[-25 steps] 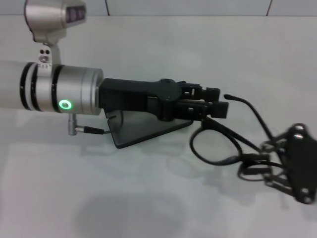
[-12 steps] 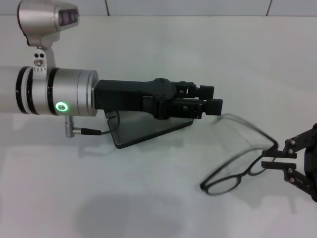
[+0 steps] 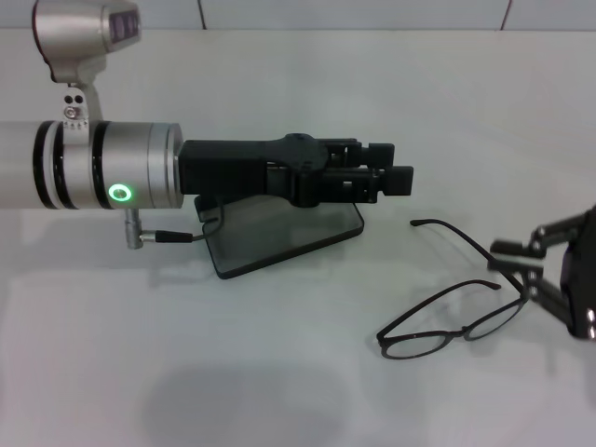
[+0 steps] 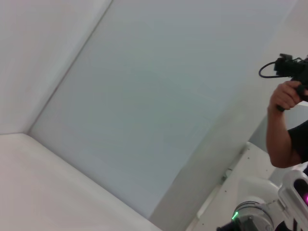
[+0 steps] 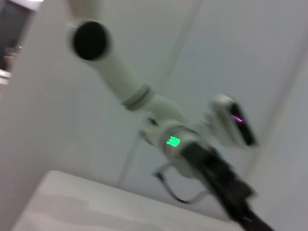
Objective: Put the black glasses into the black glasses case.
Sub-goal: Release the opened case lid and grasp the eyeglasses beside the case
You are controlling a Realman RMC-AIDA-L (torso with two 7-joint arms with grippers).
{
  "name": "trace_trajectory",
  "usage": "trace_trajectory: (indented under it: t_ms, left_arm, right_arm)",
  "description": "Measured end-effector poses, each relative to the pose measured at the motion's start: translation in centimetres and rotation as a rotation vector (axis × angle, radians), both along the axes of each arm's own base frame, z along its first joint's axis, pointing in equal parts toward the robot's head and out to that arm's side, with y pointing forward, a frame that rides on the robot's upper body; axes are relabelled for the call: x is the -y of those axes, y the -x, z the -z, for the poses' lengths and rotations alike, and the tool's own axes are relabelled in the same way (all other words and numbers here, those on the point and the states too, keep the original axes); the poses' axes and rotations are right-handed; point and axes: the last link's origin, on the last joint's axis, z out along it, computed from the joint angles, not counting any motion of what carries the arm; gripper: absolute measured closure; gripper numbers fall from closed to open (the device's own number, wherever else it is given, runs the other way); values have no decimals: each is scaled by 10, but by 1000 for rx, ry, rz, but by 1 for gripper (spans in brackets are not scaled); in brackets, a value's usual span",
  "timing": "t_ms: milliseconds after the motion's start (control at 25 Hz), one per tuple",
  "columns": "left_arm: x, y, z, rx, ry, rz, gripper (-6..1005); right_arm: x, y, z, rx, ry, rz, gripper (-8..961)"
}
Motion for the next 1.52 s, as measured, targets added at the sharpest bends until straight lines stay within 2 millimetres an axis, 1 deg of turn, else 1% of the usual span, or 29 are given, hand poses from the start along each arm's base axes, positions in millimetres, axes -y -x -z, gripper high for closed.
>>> trace_trajectory:
  t_ms: [80, 160, 200, 240, 280, 400, 440, 480, 640, 720, 880, 1000, 1160, 1480, 1520]
  left_arm:
    - [-1, 1, 0, -3, -10, -2, 317]
    - [-4, 1, -1, -3, -28, -11, 317]
    - [-6, 2, -2, -2, -40, -20, 317]
    - [-7, 3, -3, 1, -49, -27, 317]
    - [-7, 4, -4, 1, -55, -33, 317]
    - [-10, 7, -8, 1, -78, -49, 316]
    - [-11, 11, -10, 5, -97, -62, 316]
    - [-11, 11, -10, 5, -97, -62, 316]
    - [-10, 19, -14, 9, -130, -90, 316]
    - [-11, 24, -17, 12, -147, -110, 316]
    - [-15, 33, -26, 32, -198, -163, 316]
    - [-15, 37, -30, 37, -214, -182, 316]
    - [-14, 41, -31, 27, -223, -184, 316]
    - [-15, 52, -38, -16, -231, -200, 316]
    - [-15, 52, -39, -19, -229, -201, 316]
  right_arm:
    - [-10, 1, -2, -6, 14, 82, 851]
    - [-21, 8, -6, 8, 61, 151, 844]
    - [-25, 13, -7, 42, 96, 172, 841]
    - [-32, 23, -9, 128, 151, 193, 838]
    - [-35, 28, -10, 165, 168, 199, 835]
    - [-43, 47, -11, 361, 239, 251, 826]
    - [-47, 61, -9, 507, 272, 266, 823]
    - [-47, 61, -9, 507, 272, 266, 819]
    - [-54, 79, 4, 750, 313, 272, 807]
    - [-57, 86, 11, 826, 317, 257, 736]
    - [-59, 97, 19, 897, 311, 216, 595]
    - [-59, 105, 23, 928, 310, 190, 602]
    - [-57, 110, 34, 1005, 308, 182, 604]
    - [-52, 112, 58, 1075, 271, 126, 609]
    - [-52, 112, 58, 1075, 271, 126, 610]
